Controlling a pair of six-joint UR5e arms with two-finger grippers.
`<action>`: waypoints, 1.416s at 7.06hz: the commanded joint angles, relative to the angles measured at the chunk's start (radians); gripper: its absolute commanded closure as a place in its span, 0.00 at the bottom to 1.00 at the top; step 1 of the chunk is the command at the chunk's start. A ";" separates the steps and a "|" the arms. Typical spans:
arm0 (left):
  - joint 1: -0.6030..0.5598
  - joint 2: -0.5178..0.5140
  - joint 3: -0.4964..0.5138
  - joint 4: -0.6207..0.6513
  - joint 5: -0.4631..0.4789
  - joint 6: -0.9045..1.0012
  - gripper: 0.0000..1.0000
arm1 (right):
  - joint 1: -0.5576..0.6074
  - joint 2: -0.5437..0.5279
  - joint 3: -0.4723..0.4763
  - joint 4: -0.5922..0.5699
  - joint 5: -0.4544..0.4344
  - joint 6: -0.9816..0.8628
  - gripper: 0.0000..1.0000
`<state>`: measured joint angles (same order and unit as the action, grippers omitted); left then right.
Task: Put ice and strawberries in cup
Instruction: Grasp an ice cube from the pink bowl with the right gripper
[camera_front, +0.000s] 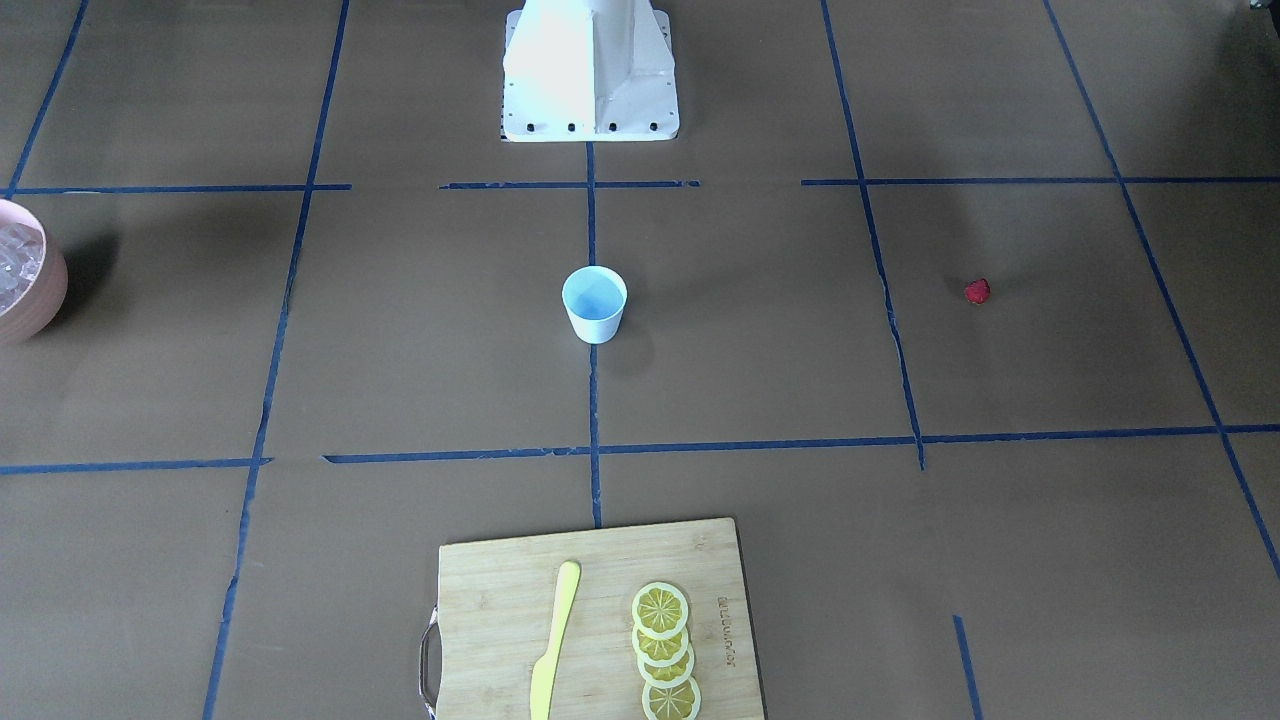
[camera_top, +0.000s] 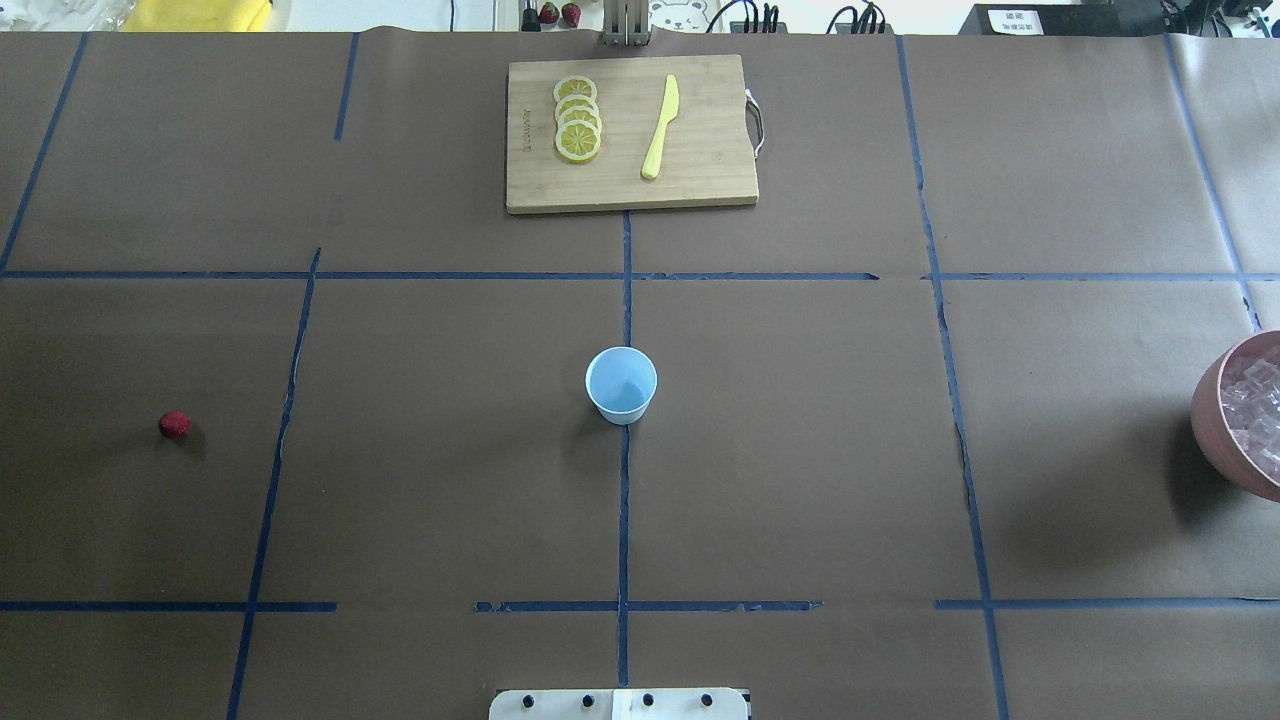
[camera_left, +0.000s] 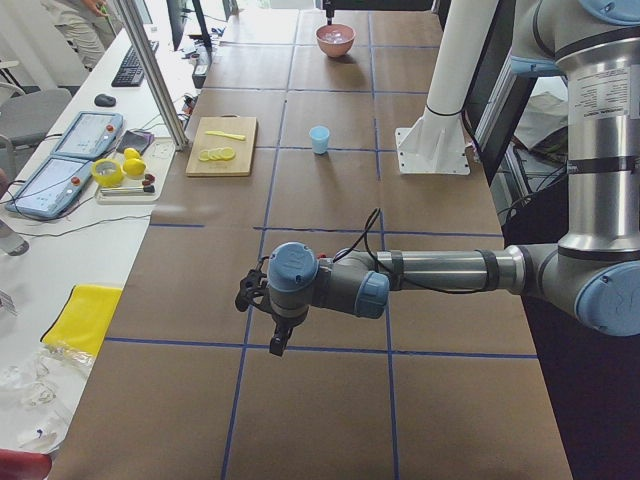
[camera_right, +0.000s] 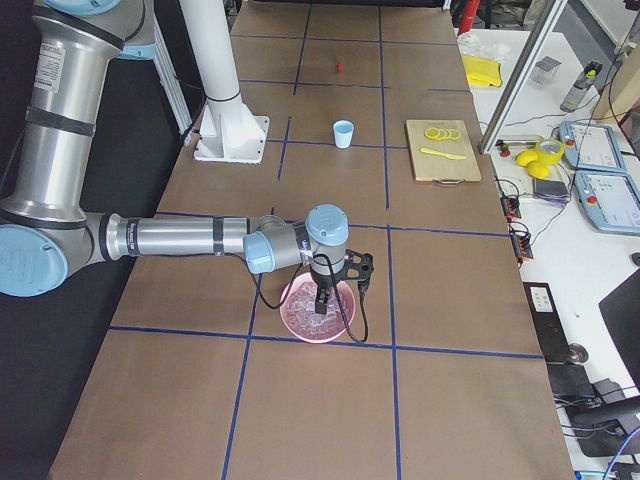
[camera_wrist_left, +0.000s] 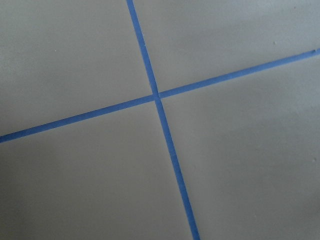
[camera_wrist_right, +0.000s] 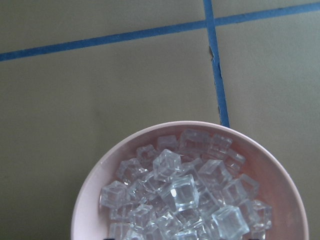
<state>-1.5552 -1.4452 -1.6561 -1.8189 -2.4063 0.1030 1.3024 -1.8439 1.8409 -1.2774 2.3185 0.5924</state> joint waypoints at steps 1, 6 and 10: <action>0.012 -0.001 0.001 -0.005 0.000 -0.019 0.00 | -0.080 -0.021 0.000 0.064 -0.021 0.289 0.10; 0.012 -0.001 -0.002 -0.003 -0.050 -0.025 0.00 | -0.109 -0.057 -0.028 0.096 -0.021 0.386 0.20; 0.012 -0.003 -0.004 -0.003 -0.054 -0.025 0.00 | -0.132 -0.048 -0.051 0.095 -0.042 0.386 0.26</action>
<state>-1.5432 -1.4468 -1.6597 -1.8224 -2.4579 0.0789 1.1760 -1.8944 1.7986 -1.1837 2.2879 0.9786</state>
